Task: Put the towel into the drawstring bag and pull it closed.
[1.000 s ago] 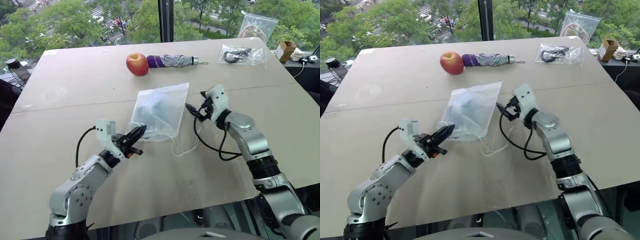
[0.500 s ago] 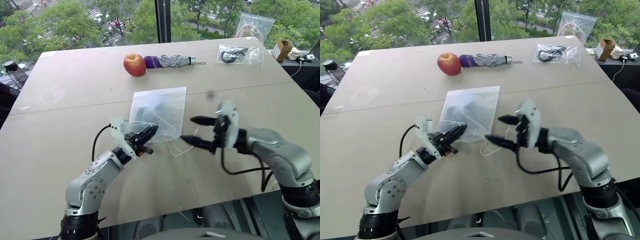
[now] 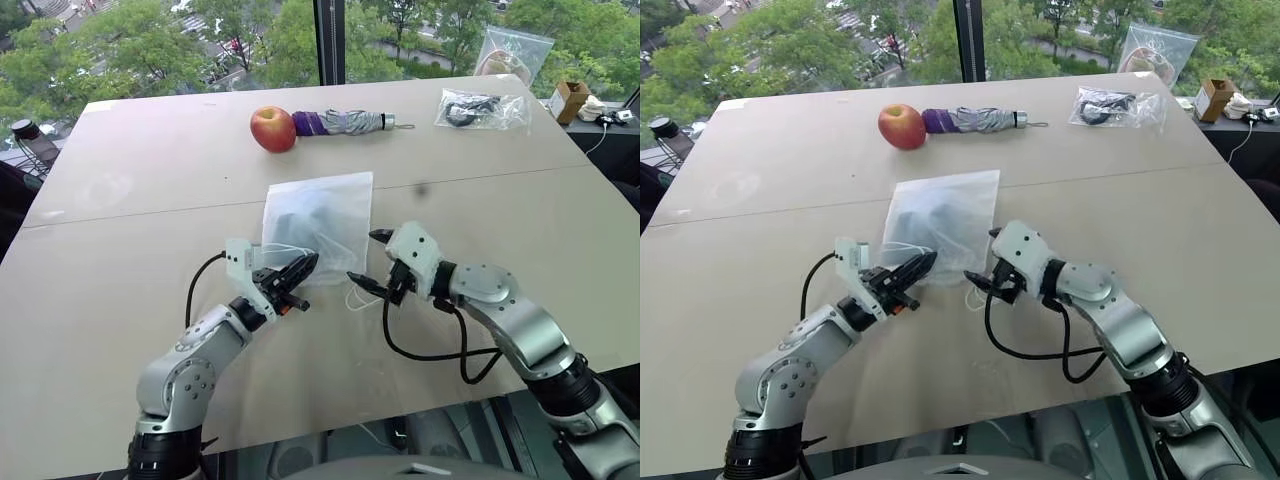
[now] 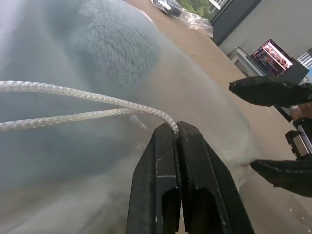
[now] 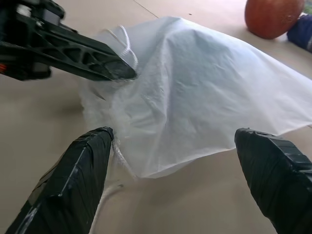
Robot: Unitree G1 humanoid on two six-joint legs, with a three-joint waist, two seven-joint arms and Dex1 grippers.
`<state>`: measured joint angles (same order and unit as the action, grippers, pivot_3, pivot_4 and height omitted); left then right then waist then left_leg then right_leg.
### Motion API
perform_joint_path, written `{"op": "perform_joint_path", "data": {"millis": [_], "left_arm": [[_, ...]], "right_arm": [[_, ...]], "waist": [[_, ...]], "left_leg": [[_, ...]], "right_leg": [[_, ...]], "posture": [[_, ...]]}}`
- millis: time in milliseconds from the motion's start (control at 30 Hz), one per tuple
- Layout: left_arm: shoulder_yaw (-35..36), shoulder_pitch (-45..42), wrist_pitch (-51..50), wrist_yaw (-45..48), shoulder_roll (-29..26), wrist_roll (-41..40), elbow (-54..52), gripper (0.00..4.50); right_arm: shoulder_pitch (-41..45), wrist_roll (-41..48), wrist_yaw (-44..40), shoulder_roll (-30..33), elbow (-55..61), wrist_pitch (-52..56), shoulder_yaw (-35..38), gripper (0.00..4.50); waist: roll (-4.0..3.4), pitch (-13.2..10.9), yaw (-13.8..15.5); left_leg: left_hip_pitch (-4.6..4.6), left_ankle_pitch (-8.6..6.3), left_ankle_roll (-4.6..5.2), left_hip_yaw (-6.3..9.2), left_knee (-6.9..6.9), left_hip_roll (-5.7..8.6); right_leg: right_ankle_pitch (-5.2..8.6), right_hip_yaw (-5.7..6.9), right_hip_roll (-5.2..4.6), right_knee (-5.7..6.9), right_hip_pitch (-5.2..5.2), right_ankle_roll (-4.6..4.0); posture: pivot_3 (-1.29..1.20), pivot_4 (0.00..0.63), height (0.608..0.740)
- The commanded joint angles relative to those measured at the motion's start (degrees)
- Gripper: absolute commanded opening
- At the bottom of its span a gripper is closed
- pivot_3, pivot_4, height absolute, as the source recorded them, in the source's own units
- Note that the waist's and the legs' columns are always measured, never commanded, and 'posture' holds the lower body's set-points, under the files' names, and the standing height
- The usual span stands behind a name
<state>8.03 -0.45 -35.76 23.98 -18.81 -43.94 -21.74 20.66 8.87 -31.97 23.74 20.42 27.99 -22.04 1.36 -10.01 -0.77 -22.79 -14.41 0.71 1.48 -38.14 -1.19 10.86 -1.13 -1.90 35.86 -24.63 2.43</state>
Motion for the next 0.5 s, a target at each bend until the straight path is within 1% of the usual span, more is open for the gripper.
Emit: {"op": "perform_joint_path", "data": {"millis": [33, 100, 233, 333, 500], "left_arm": [[3.50, -2.38, 3.78, -0.66, 1.02, -0.28, -0.64, 0.00], [5.16, -3.10, 4.82, -0.58, 0.87, -0.38, -0.44, 0.00], [5.43, -2.85, 4.68, 0.35, 0.39, -0.31, -0.59, 0.00], [4.68, -1.98, 4.73, 0.57, 0.32, 0.36, -1.22, 0.00], [3.40, -0.70, 4.98, 1.94, -0.67, 1.88, -1.83, 0.00]], "right_arm": [[-0.55, -1.31, 0.42, -1.11, 0.56, -1.98, 0.41, 4.26], [-0.93, -2.15, 0.42, -1.55, 0.54, -2.30, 0.26, 4.26], [-0.32, -4.58, 1.98, -3.64, -0.90, -2.42, -0.35, 4.26], [1.26, -9.67, 6.49, -5.56, -4.11, -3.36, -0.61, 4.26], [2.40, -17.16, 11.72, -6.77, -8.72, -7.68, -1.30, 4.26]], "waist": [[0.00, 0.00, 0.07], [0.00, 0.00, 0.05], [0.01, 0.01, -0.03], [0.01, 0.01, -0.03], [0.02, 0.01, 0.07]], "left_leg": [[0.00, 0.00, 0.00, 0.00, -0.01, 0.00], [-0.01, 0.00, 0.00, 0.02, -0.02, 0.00], [-0.01, 0.00, 0.00, -0.02, -0.01, 0.00], [-0.01, 0.00, 0.00, -0.02, -0.01, 0.00], [-0.01, 0.00, -0.01, -0.01, -0.02, 0.00]], "right_leg": [[0.00, 0.00, 0.00, 0.00, 0.00, 0.00], [-0.01, 0.01, 0.00, 0.00, 0.01, -0.01], [-0.04, -0.02, -0.01, 0.00, 0.00, -0.06], [-0.03, -0.02, -0.01, 0.00, 0.00, -0.05], [-0.03, 0.00, -0.01, 0.00, 0.00, -0.04]], "posture": [[0.00, 0.150, 0.740], [0.00, 0.150, 0.740], [0.00, 0.150, 0.740], [0.00, 0.150, 0.740], [0.00, 0.150, 0.740]]}}
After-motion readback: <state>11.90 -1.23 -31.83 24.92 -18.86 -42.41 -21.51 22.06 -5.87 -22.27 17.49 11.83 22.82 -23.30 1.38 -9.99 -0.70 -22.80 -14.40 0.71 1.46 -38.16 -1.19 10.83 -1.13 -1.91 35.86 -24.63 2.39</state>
